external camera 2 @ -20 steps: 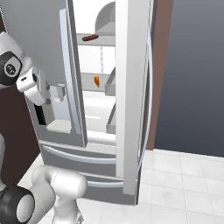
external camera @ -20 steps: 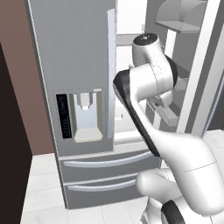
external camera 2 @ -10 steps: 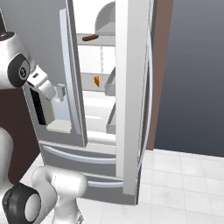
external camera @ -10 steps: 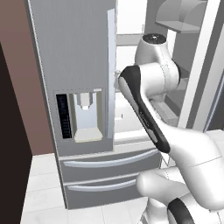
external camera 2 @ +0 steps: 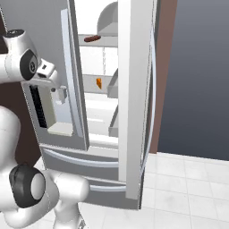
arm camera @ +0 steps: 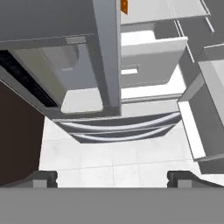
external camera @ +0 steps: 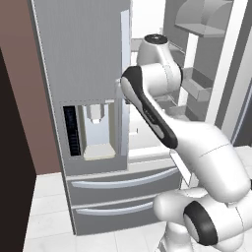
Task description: Retrieve the sausage and cheese from the fridge and place them on the cutting board on the counter.
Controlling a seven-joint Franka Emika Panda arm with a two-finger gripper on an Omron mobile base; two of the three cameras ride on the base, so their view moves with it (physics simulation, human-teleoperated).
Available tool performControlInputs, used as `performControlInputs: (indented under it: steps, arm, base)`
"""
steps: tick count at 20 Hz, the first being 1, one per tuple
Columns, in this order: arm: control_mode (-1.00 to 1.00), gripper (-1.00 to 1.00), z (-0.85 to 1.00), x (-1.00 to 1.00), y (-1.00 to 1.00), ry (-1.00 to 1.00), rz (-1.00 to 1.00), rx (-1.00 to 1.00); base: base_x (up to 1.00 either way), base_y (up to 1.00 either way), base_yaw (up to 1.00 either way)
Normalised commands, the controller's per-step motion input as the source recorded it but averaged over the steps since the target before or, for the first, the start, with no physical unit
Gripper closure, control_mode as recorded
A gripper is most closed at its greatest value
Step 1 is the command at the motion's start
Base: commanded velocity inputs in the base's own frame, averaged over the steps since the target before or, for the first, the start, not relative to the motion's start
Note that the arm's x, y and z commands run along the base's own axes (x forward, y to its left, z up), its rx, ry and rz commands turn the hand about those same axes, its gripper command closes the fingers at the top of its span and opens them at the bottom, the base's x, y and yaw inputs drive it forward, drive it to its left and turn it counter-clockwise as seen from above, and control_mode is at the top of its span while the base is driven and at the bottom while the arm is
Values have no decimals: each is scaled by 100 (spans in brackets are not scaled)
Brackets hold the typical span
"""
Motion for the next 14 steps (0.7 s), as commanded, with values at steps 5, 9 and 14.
performControlInputs:
  steps: [5,9,14]
  arm:
    - [-100,-100,0,54,-17,0,9,-14]
    - [-100,-100,0,52,-16,0,3,-2]
    - [-100,-100,0,52,0,-2,0,0]
  base:
    - [0,0,0]
    - [0,0,0]
    - [0,0,0]
